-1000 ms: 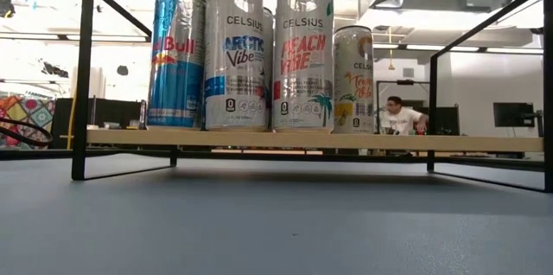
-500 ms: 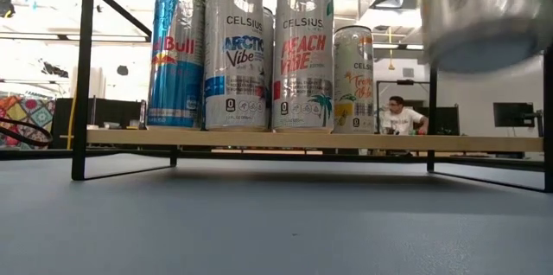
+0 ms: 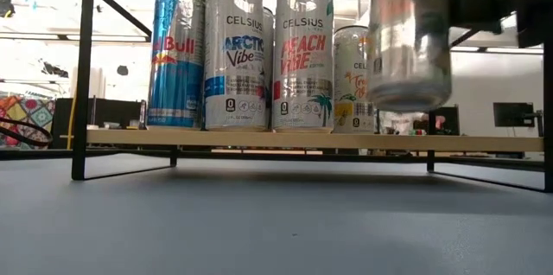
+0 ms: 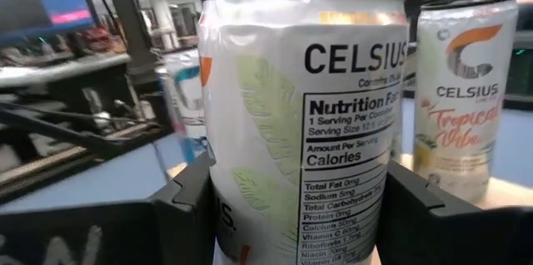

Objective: Place canned beverage on shelf
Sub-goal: Put the top yellow soda can on the shelf aligned with the other yellow soda can

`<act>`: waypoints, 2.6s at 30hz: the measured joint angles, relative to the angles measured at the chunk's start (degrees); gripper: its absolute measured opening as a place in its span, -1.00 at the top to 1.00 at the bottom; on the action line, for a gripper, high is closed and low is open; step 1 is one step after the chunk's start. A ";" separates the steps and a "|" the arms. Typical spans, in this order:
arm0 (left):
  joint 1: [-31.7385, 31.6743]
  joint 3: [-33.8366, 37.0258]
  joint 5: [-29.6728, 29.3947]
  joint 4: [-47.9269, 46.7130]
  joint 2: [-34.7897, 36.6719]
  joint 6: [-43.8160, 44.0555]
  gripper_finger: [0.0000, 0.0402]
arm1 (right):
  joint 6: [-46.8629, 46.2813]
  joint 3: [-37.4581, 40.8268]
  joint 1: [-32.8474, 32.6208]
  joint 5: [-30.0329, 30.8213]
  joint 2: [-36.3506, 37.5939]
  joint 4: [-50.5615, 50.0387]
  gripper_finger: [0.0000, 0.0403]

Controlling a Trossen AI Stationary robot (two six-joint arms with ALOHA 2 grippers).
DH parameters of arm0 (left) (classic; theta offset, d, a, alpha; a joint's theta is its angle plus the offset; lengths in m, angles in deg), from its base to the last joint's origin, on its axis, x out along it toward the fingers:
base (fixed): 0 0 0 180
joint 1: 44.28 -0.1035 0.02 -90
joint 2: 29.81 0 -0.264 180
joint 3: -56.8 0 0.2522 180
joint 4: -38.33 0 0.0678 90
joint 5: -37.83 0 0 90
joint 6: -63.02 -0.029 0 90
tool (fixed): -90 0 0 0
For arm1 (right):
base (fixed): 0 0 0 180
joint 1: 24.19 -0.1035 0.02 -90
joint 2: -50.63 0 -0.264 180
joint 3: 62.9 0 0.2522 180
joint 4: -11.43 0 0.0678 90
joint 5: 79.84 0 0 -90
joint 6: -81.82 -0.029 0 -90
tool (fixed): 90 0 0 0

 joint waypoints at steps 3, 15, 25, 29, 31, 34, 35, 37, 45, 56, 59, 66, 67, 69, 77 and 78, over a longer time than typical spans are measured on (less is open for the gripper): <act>0.00 1.07 -1.27 -0.06 -0.02 -1.05 -0.73 | 2.26 0.02 1.92 -0.04 -0.02 -0.15 -0.08; 0.08 1.60 -1.63 -0.14 -0.01 -1.03 -0.73 | 2.92 0.02 5.73 -0.11 -0.02 -5.97 -0.08; 0.09 1.60 -1.61 -0.35 0.02 -0.96 -0.73 | -16.22 -0.02 6.04 0.07 0.11 -22.50 -0.08; 0.32 1.60 -1.61 -0.35 0.02 -0.48 -0.73 | -21.17 -0.02 6.48 0.44 0.13 -27.00 -0.08; 0.49 1.60 -1.60 -0.35 0.02 -0.52 -0.73 | -21.14 -0.02 6.63 0.44 0.13 -27.15 -0.08; 0.70 1.60 -1.60 -0.33 0.04 -0.57 -0.73 | -20.05 -0.02 6.82 0.35 0.13 -27.20 -0.11; 0.70 1.60 -1.58 -0.35 0.04 -0.57 -0.73 | -19.79 -0.02 6.82 0.35 0.13 -27.36 -0.12; 0.68 1.60 -1.58 -0.33 0.04 -0.57 -0.73 | -19.77 -0.02 6.82 0.28 0.13 -27.49 -0.16; 0.68 1.60 -1.45 -0.34 0.04 -0.53 -0.73 | -17.96 -0.02 6.82 -1.01 0.13 -27.97 -0.38; 0.68 1.60 -1.41 -0.30 0.04 -0.46 -0.73 | -16.55 0.07 6.82 -3.70 1.65 -30.02 -0.69; 0.68 1.60 -1.39 -0.29 0.07 -0.37 -0.73 | -16.60 0.04 6.69 -4.42 3.46 -32.61 -0.75; 0.68 1.60 -1.35 -0.24 0.07 -0.18 -0.73 | -16.60 0.07 5.18 -5.22 8.82 -40.16 -0.77; 0.68 1.60 -1.34 -0.24 0.07 -0.18 -0.73 | -16.62 0.07 5.04 -6.03 9.49 -40.99 -0.77; 0.68 1.60 -1.34 -0.25 0.07 -0.18 -0.73 | -16.61 0.07 4.43 -6.81 10.97 -42.78 -0.77; 0.68 1.60 -0.48 -0.28 0.07 -0.42 -0.73 | -16.62 0.04 4.67 -11.44 15.89 -49.10 -0.77; 0.68 1.60 -0.38 -0.29 0.07 -0.42 -0.73 | -16.56 0.02 5.09 -12.23 16.30 -49.79 -0.77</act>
